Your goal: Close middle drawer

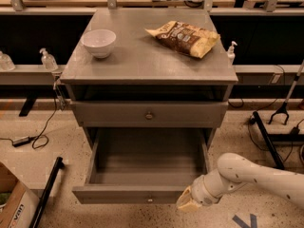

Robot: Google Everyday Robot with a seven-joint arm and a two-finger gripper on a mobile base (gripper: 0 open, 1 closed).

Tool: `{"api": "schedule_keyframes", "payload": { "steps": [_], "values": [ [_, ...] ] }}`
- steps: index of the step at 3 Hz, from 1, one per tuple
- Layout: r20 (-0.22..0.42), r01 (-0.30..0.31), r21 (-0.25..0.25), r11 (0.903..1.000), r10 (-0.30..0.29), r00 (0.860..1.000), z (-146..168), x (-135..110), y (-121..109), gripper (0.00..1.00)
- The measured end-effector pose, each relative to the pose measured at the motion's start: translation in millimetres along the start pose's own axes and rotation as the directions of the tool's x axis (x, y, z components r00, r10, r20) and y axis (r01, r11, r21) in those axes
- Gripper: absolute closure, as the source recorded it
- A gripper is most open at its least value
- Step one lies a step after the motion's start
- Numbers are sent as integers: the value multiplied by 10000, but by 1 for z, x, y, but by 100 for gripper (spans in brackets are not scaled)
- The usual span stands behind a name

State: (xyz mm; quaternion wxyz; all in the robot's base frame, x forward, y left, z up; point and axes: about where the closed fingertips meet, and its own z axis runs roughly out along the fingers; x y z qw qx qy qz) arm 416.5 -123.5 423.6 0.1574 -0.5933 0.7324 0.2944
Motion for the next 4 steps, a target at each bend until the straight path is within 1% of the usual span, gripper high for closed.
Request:
{"api": "schedule_keyframes", "payload": {
  "steps": [1, 2, 3, 4],
  "values": [
    [236, 365, 46, 9993, -366, 9991, 21, 3, 0, 100],
    [474, 596, -313, 9977, -581, 9972, 49, 8, 0, 100],
    [530, 515, -486, 9975, -489, 9974, 59, 12, 0, 100],
    [765, 321, -712, 9969, -266, 9967, 72, 16, -16, 100]
  ]
}}
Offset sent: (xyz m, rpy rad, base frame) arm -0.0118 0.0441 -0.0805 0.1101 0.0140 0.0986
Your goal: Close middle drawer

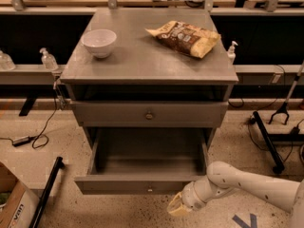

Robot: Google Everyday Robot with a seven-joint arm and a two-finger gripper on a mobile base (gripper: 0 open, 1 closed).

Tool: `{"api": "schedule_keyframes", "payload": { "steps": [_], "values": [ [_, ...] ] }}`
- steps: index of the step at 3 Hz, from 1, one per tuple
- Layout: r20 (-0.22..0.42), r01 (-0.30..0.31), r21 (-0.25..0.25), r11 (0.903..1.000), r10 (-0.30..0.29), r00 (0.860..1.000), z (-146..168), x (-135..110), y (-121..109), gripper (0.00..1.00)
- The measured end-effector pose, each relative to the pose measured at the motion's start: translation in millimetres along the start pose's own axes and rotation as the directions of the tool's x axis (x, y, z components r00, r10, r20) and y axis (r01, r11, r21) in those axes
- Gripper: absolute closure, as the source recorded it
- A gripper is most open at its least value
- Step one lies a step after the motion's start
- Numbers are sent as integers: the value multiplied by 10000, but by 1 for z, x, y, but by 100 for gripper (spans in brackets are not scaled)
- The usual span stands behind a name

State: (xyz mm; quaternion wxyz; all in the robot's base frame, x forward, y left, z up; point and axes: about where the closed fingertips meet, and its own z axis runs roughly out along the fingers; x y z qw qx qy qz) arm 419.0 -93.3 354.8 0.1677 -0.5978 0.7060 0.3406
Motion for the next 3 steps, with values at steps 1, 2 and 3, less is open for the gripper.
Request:
{"api": "schedule_keyframes", "payload": {
  "steps": [1, 2, 3],
  "values": [
    [22, 84, 32, 10000, -84, 10000, 0, -3, -4, 100],
    [149, 599, 236, 9979, -603, 9981, 2, -20, -28, 100],
    [150, 603, 240, 9979, -607, 9980, 2, -20, -28, 100]
  ]
}}
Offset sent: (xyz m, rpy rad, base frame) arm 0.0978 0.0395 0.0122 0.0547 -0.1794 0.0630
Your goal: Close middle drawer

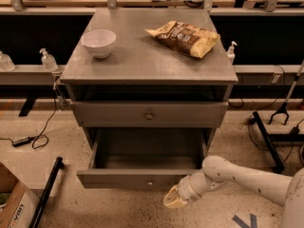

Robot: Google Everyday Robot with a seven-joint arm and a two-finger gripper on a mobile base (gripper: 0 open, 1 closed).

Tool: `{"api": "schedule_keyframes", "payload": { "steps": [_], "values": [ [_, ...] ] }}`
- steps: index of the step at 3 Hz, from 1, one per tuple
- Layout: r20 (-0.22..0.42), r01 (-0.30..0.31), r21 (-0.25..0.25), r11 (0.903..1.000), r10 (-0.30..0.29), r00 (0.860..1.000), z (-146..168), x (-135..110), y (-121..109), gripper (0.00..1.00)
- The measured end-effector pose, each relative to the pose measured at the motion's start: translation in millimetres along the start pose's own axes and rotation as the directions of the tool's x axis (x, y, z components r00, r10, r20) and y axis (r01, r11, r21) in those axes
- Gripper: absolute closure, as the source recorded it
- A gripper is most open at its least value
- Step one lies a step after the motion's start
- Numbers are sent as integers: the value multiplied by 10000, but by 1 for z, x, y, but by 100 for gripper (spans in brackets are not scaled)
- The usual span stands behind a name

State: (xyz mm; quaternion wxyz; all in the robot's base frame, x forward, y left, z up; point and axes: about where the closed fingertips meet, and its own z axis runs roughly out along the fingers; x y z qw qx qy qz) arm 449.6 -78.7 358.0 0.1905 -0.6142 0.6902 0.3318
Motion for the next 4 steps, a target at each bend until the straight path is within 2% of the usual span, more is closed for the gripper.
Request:
{"api": "schedule_keyframes", "payload": {
  "steps": [1, 2, 3, 4],
  "values": [
    [15, 732, 708, 9948, -735, 9973, -11, -20, -32, 100],
    [16, 733, 709, 9948, -736, 9973, -11, -20, -31, 100],
    [315, 1052, 1355, 9852, -1104, 9934, -25, -32, -63, 100],
    [316, 1051, 1356, 9852, -1103, 9934, -25, -32, -63, 100]
  ]
}}
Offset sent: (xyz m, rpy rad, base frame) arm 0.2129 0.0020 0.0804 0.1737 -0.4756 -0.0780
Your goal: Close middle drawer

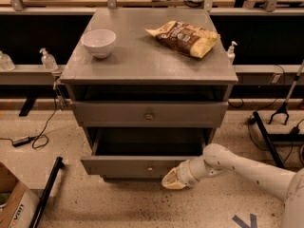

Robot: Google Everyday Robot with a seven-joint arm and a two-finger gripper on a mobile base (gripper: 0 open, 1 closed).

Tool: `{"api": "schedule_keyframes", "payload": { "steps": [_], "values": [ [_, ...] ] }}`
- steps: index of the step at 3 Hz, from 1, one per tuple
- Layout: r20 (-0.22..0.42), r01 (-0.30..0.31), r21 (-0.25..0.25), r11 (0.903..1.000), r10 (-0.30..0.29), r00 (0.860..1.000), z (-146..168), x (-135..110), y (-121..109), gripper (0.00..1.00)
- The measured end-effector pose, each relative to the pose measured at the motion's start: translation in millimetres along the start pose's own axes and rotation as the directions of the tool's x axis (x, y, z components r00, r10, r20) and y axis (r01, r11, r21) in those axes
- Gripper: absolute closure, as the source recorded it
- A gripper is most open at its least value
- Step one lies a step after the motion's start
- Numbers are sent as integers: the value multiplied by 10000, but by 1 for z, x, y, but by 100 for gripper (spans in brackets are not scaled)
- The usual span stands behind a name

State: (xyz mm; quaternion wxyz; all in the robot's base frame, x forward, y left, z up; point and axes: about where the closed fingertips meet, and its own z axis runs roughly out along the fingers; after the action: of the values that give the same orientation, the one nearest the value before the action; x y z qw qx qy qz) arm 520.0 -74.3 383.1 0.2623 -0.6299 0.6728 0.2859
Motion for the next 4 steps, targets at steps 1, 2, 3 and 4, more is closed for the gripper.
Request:
{"api": "schedule_keyframes", "payload": {
  "steps": [1, 2, 3, 4],
  "values": [
    [641, -420, 364, 9985, 396, 9972, 10, -3, -20, 100],
    [895, 57, 601, 9982, -111, 9959, 21, -13, -44, 100],
    [895, 57, 601, 9982, -111, 9959, 21, -13, -44, 100],
    [1185, 459, 1042, 9935, -583, 9912, 15, -22, -75, 100]
  ]
}}
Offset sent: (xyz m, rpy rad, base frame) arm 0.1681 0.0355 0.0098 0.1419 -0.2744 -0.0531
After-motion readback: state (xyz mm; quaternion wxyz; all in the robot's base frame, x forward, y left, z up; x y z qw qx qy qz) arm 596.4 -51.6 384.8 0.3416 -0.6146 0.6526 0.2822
